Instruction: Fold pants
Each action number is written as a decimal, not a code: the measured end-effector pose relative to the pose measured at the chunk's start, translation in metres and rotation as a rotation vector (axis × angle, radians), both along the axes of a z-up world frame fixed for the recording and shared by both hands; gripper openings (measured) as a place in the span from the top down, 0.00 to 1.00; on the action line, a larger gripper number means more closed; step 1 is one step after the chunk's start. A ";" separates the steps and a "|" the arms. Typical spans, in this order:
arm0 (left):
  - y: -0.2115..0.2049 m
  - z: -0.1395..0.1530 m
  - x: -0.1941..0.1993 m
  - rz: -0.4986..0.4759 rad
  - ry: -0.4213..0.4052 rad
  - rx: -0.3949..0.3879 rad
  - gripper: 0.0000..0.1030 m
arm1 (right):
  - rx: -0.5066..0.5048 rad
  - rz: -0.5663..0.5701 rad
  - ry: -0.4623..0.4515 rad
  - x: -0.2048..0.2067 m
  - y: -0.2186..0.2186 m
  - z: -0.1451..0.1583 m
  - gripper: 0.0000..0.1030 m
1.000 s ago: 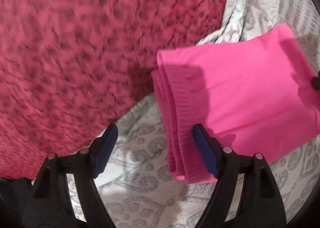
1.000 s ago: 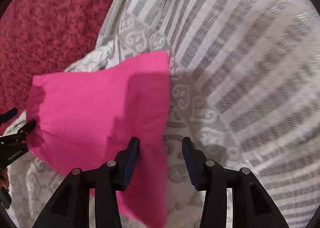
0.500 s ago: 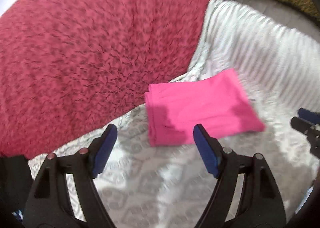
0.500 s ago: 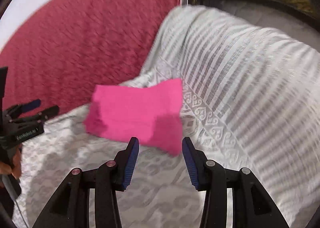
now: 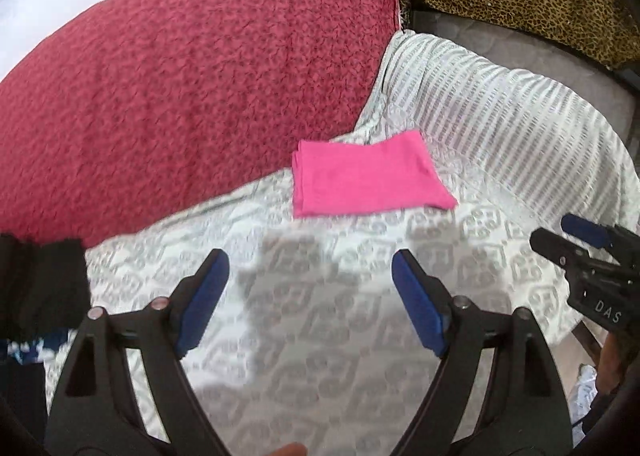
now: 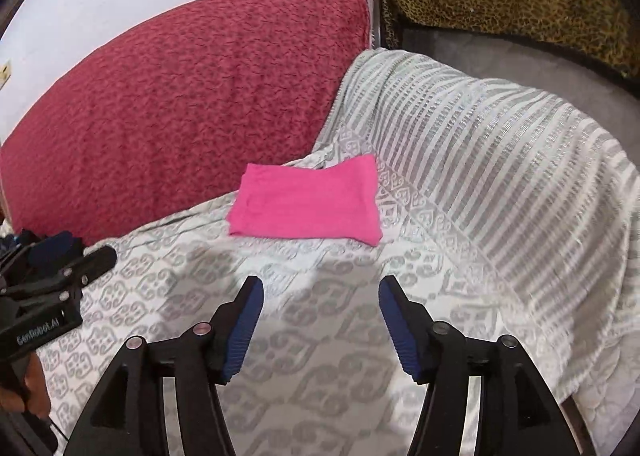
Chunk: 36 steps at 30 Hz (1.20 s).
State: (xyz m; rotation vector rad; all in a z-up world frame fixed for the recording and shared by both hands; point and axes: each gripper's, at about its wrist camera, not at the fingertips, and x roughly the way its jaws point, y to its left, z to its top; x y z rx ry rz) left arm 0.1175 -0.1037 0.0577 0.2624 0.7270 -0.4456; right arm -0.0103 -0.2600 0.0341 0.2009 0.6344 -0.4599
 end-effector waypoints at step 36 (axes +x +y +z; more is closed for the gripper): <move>0.045 0.005 -0.084 0.029 -0.022 -0.031 0.19 | -0.014 -0.003 0.013 -0.055 0.054 0.016 0.35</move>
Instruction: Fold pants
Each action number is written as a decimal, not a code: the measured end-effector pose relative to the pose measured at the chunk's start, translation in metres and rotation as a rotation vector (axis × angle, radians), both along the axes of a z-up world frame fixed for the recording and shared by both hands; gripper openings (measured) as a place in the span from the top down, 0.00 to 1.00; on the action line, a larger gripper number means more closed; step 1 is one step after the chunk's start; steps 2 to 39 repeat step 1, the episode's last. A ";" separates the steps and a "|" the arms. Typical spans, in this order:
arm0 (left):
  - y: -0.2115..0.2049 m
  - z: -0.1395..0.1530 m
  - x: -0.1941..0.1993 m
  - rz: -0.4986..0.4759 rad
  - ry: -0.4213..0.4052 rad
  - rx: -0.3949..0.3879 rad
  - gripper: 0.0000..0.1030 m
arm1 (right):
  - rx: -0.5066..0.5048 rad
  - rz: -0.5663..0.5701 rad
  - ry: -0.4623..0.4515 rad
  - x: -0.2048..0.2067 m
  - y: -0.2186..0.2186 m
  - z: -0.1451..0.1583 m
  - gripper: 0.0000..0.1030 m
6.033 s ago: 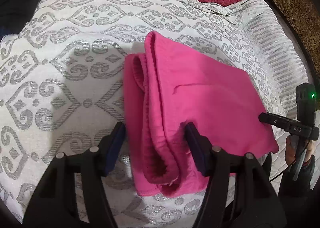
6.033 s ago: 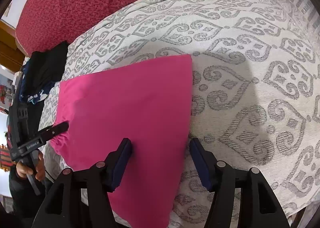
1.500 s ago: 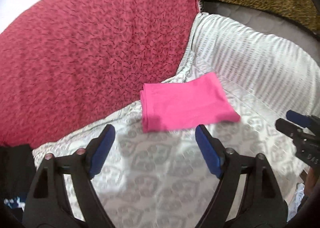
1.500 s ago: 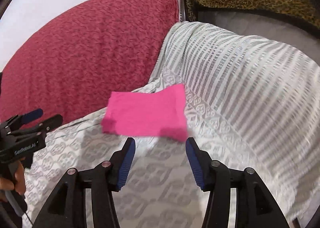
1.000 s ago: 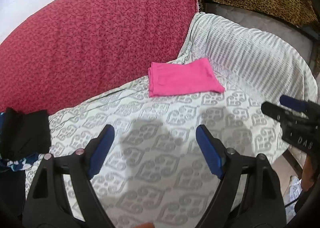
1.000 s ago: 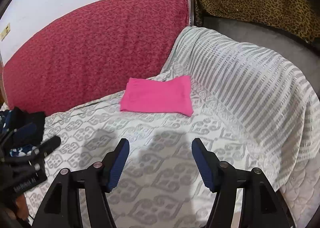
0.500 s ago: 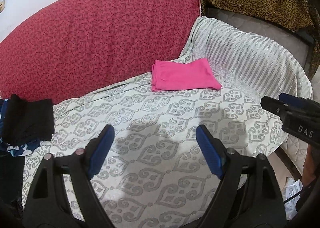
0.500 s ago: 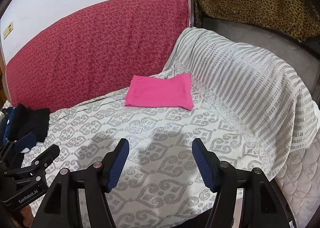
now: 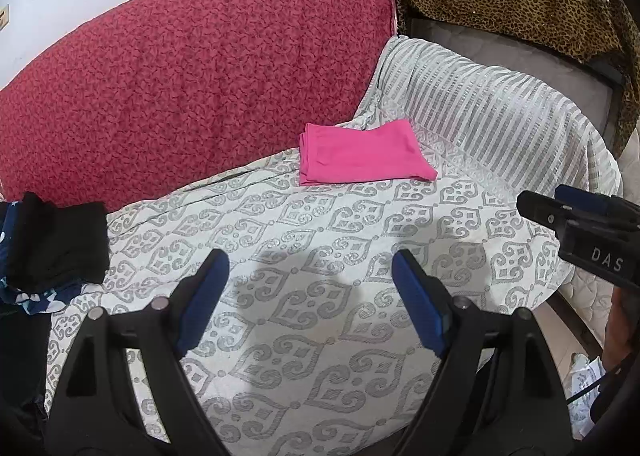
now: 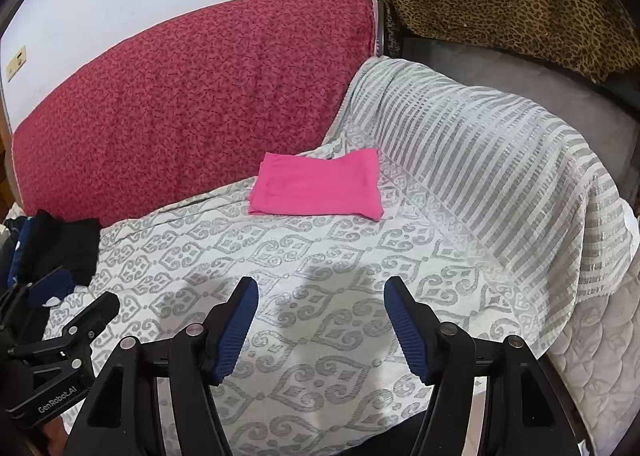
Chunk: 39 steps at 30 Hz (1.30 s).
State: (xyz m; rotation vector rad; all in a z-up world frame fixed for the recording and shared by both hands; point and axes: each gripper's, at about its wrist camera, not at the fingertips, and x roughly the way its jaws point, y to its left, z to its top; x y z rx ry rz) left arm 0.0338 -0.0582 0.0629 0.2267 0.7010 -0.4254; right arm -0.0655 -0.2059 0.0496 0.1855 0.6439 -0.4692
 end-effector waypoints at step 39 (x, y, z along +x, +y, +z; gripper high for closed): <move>0.000 0.000 0.000 0.001 0.002 0.001 0.19 | 0.001 0.000 0.001 0.000 0.000 0.000 0.35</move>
